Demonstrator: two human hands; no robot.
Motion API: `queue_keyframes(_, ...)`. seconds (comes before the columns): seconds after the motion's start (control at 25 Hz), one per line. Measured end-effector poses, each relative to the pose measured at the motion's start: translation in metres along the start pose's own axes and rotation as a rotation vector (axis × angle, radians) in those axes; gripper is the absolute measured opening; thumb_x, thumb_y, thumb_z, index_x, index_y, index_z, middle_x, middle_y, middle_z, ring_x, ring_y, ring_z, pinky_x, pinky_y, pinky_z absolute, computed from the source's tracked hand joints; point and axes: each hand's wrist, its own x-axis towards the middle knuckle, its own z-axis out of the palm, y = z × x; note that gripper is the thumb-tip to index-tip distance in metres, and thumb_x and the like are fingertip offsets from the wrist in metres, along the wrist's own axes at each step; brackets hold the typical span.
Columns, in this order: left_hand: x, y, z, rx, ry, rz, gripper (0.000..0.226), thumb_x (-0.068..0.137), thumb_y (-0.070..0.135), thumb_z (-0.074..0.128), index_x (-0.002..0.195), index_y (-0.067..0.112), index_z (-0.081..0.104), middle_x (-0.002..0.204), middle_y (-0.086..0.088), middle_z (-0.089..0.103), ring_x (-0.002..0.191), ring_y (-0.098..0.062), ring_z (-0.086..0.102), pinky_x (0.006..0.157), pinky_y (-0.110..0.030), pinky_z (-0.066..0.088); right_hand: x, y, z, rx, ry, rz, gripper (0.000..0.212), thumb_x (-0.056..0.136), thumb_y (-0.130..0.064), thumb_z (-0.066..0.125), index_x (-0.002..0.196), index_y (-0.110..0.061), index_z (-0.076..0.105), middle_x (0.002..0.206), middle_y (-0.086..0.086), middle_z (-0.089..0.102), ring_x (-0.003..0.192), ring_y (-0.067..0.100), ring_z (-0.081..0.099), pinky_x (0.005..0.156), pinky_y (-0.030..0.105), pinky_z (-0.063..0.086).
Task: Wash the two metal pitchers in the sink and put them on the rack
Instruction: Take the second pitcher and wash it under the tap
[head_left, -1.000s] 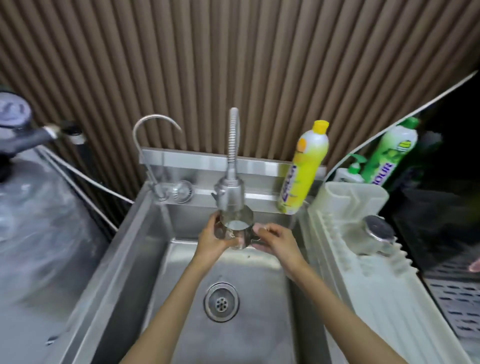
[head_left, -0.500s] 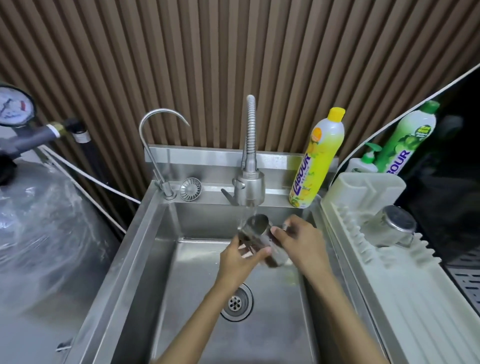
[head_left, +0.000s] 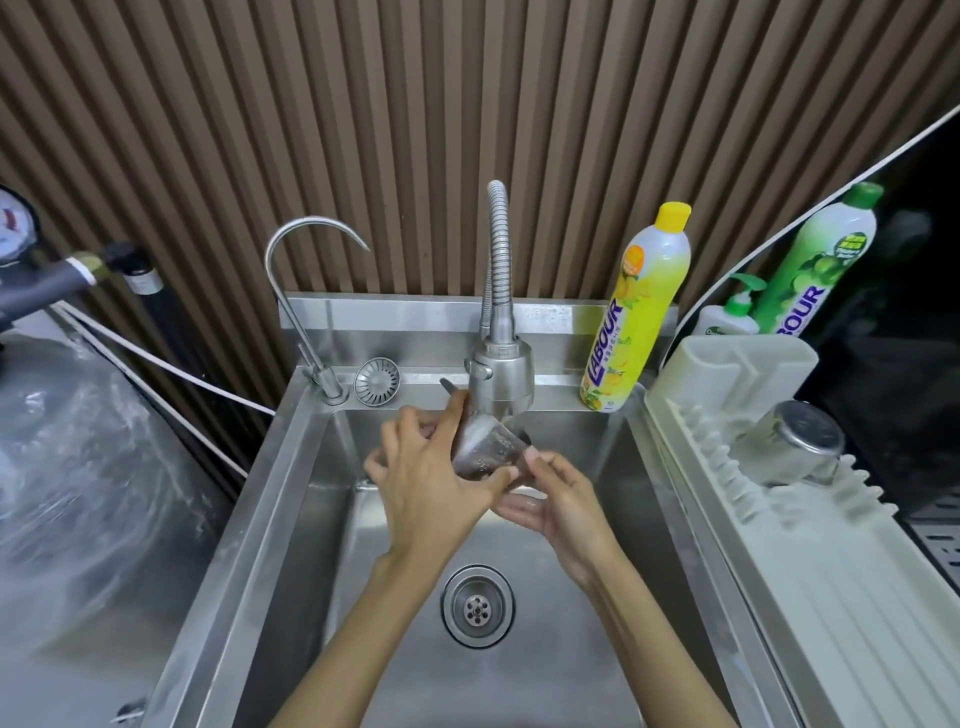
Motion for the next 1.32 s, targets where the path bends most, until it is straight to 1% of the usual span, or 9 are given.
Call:
queue_keyframes(0.16,-0.011,-0.002,0.013,-0.108,-0.109,-0.181,0.082,0.058,0.074,0.06,0.129,0.034,0.047,0.101,-0.002,0.055,0.108,-0.022,0.053,0.092,-0.039,0.042,-0.008,-0.03,-0.002,-0.424,0.21,-0.024,0.022,0.085,-0.03,0.063,0.072,-0.016,0.053,0.084,0.015,0.072,0.064,0.035,0.069,0.063,0.04,0.061)
queue_keyframes(0.32,-0.012,0.001,0.031,-0.661,-0.2,-0.19,0.05,0.062,0.042,0.079,0.105,0.024,0.062,0.092,0.002,0.074,0.081,-0.002,0.068,0.076,-0.022,0.05,-0.018,-0.047,0.006,-1.07,0.398,-0.38,0.024,0.08,-0.039,0.06,0.068,-0.023,0.047,0.083,0.007,0.072,0.081,0.029,0.064,0.077,0.041,0.051)
queue_keyframes(0.44,0.007,-0.001,0.037,-0.888,-0.14,-0.151,0.072,0.057,0.017,0.085,0.121,0.024,0.053,0.107,-0.002,0.071,0.093,-0.007,0.067,0.086,-0.021,0.05,-0.016,-0.039,0.012,-0.667,0.284,-0.422,0.024,0.086,-0.016,0.06,0.067,-0.021,0.047,0.107,0.0,0.072,0.099,0.017,0.066,0.09,0.033,0.049)
queue_keyframes(0.56,0.018,-0.002,0.022,-0.709,0.0,0.044,0.086,0.056,0.012,0.081,0.133,0.025,0.045,0.125,0.004,0.058,0.112,-0.006,0.056,0.096,-0.009,0.041,-0.005,-0.012,0.012,-0.022,0.082,-0.225,0.025,0.089,-0.004,0.053,0.068,-0.014,0.045,0.123,0.009,0.062,0.113,0.026,0.061,0.103,0.036,0.044)
queue_keyframes(0.68,0.009,-0.008,0.004,-0.375,0.069,0.183,0.086,0.056,0.023,0.079,0.135,0.018,0.047,0.126,-0.004,0.054,0.12,-0.021,0.047,0.099,-0.032,0.04,-0.005,0.011,0.013,0.284,-0.04,-0.082,0.018,0.084,-0.009,0.055,0.069,-0.013,0.047,0.088,0.013,0.069,0.084,0.027,0.066,0.089,0.039,0.055)
queue_keyframes(0.8,-0.007,-0.001,-0.007,-0.097,0.03,-0.018,0.092,0.051,0.055,0.072,0.136,0.034,0.043,0.113,0.001,0.046,0.115,-0.019,0.039,0.088,-0.034,0.029,-0.014,0.005,0.009,0.107,-0.019,-0.018,0.018,0.09,-0.019,0.054,0.073,-0.012,0.054,0.075,0.007,0.07,0.069,0.027,0.071,0.062,0.037,0.06)
queue_keyframes(0.96,-0.02,0.004,0.004,-0.243,-0.06,-0.209,0.077,0.05,0.076,0.063,0.117,0.039,0.055,0.087,0.005,0.051,0.098,-0.019,0.058,0.088,-0.037,0.045,-0.022,-0.031,-0.001,-0.408,0.214,-0.002,0.022,0.082,-0.031,0.065,0.076,-0.011,0.061,0.085,0.009,0.075,0.054,0.032,0.07,0.058,0.038,0.06)
queue_keyframes(1.16,-0.008,-0.007,0.031,-0.808,-0.298,-0.25,0.055,0.05,0.04,0.084,0.099,0.023,0.066,0.093,0.004,0.075,0.091,-0.009,0.068,0.095,-0.036,0.052,-0.028,-0.047,0.009,-1.158,0.451,-0.333,0.017,0.08,-0.037,0.062,0.073,-0.022,0.057,0.096,0.006,0.074,0.095,0.03,0.066,0.084,0.038,0.049)
queue_keyframes(1.32,0.007,-0.013,0.036,-1.056,-0.184,-0.207,0.086,0.052,0.0,0.084,0.129,0.019,0.049,0.116,-0.004,0.067,0.109,-0.021,0.063,0.098,-0.034,0.048,-0.015,-0.017,0.009,-0.42,0.21,-0.324,0.022,0.085,-0.011,0.062,0.066,-0.017,0.052,0.115,-0.001,0.068,0.102,0.019,0.067,0.091,0.037,0.053)
